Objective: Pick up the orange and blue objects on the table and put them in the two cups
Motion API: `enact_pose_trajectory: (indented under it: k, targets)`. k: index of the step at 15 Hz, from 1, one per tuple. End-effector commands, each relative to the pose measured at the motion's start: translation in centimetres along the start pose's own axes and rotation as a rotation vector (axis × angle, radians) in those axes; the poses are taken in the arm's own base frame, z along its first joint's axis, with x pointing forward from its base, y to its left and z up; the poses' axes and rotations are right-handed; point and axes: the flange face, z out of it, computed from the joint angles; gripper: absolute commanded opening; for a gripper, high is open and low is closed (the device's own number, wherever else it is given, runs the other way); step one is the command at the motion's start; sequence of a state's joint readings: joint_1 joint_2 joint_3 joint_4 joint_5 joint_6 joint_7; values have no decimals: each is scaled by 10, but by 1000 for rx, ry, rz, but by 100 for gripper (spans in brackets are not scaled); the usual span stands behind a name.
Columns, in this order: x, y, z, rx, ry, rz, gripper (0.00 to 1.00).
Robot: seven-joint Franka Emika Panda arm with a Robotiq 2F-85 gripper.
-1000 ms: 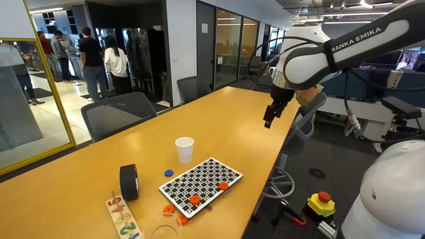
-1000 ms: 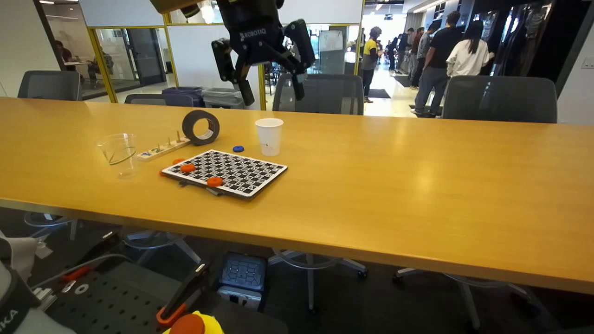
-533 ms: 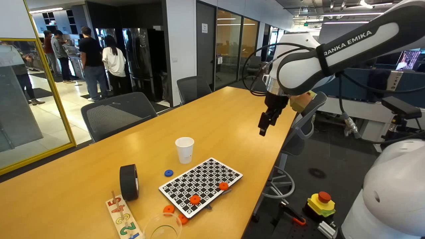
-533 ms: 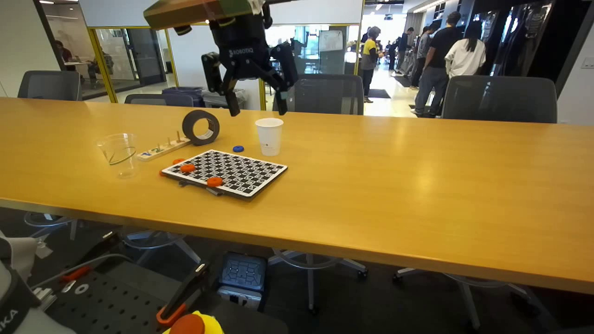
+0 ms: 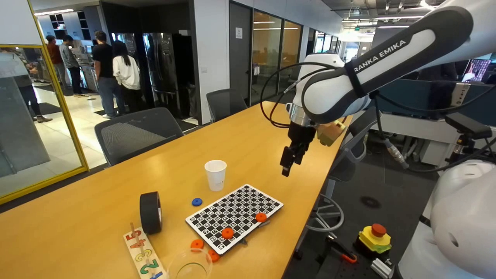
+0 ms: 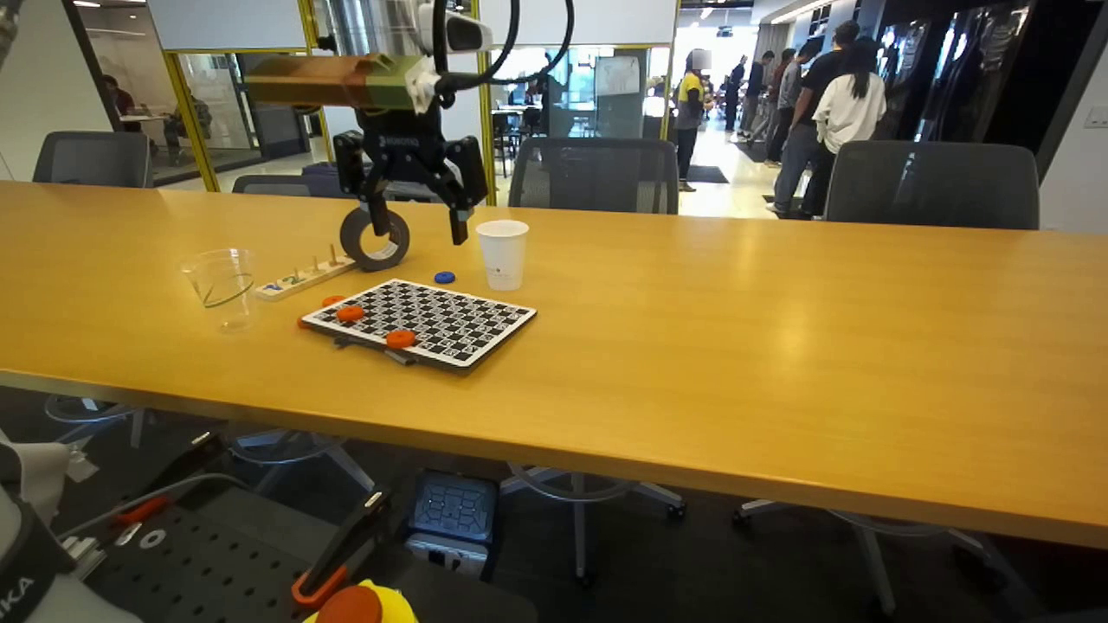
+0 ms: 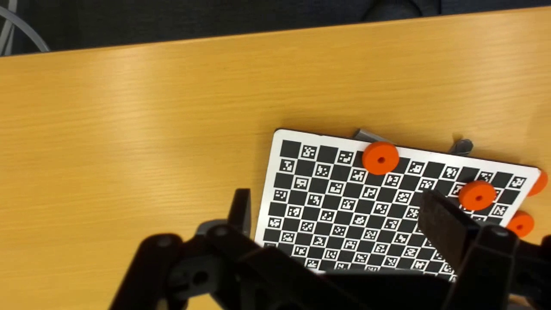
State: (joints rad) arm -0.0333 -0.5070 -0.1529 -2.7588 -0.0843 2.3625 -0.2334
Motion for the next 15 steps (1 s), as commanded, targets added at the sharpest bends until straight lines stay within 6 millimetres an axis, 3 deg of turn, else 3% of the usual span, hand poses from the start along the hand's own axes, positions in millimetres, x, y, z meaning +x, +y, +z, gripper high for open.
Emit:
enact_pose_trajectory:
  k: [1, 9, 15]
  targets:
    - [15, -19, 28, 35, -15, 19, 100]
    - [38, -40, 95, 37, -81, 63, 100]
    - [59, -53, 128, 38, -123, 50, 100]
